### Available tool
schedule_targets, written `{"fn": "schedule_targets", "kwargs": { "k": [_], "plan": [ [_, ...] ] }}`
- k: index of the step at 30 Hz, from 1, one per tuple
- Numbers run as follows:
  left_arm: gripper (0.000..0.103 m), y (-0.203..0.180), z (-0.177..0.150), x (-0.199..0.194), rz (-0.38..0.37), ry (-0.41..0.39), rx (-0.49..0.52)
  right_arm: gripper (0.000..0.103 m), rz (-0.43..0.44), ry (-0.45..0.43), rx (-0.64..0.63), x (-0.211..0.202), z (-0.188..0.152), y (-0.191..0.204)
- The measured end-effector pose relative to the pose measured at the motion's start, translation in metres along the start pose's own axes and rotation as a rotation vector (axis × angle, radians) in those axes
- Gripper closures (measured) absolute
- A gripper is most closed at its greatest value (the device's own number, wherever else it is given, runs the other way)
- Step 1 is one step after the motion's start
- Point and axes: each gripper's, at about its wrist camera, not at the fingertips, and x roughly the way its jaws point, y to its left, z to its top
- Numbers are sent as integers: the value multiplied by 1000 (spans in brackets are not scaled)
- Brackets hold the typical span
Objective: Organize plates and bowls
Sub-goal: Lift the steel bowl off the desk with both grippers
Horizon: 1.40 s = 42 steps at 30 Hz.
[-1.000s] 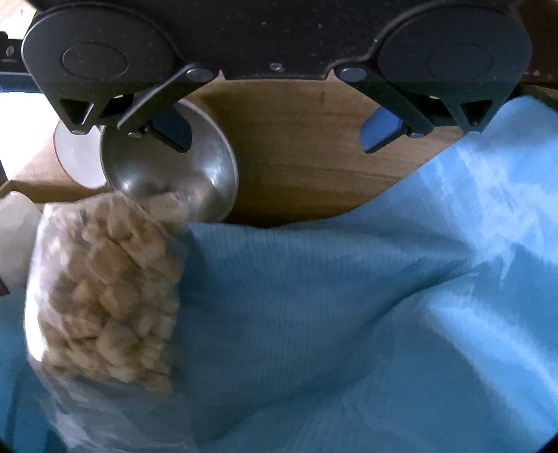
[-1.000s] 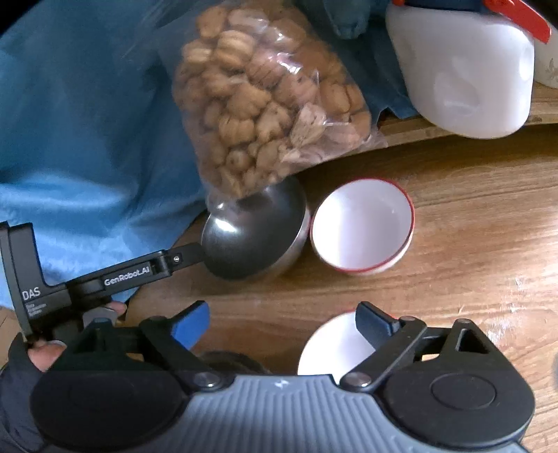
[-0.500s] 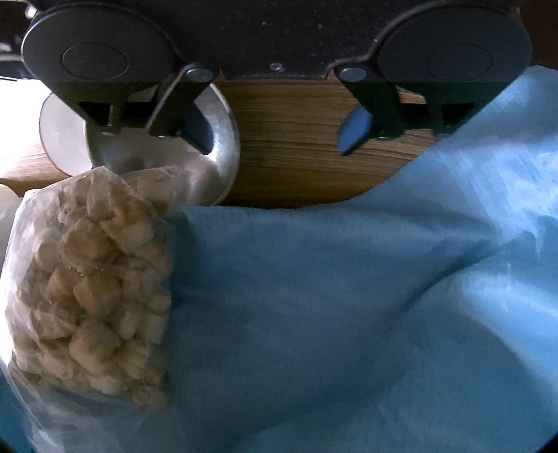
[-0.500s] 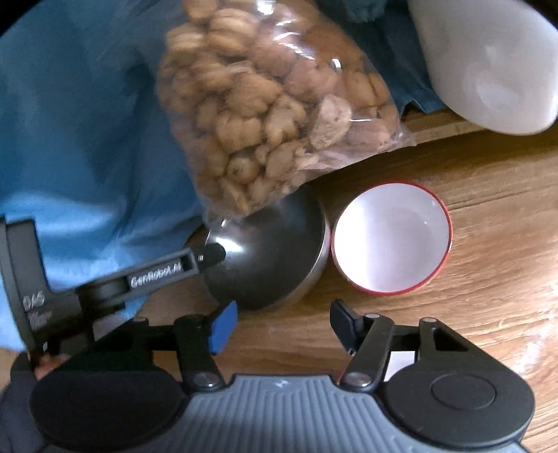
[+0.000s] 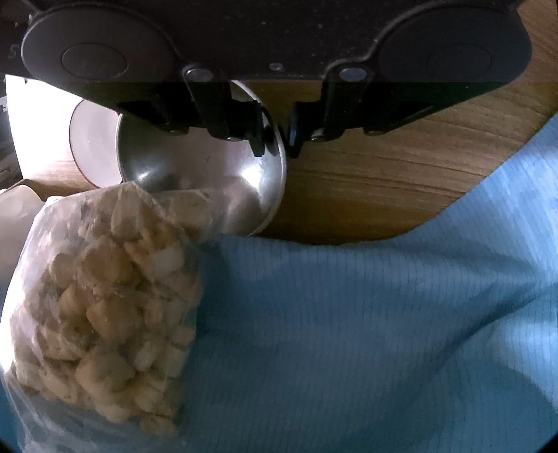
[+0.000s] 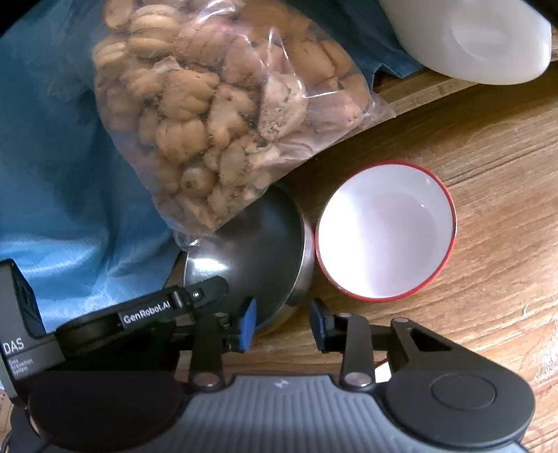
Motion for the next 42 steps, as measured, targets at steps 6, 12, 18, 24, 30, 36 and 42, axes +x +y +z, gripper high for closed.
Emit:
{"fn": "schedule_targets", "kwargs": {
  "k": [6, 12, 18, 24, 30, 36, 42],
  "plan": [
    [88, 9, -11, -1, -9, 3, -39, 72, 31, 39, -28, -6, 1, -9],
    [88, 8, -28, -10, 10, -9, -59, 74, 38, 71, -65, -6, -7, -10],
    [88, 3, -39, -19, 36, -29, -66, 74, 72, 98, -95, -13, -20, -9],
    [88, -16, -52, -31, 64, -46, -88, 74, 96, 109, -128, -18, -25, -3],
    [88, -19, -59, -46, 80, -67, -77, 74, 113, 114, -152, -31, -30, -5],
    [88, -18, -62, -62, 74, -80, -78, 74, 129, 115, -161, -50, -32, -12],
    [88, -39, -68, -77, 58, -119, -47, 74, 141, 102, -171, -79, -31, -25]
  ]
}}
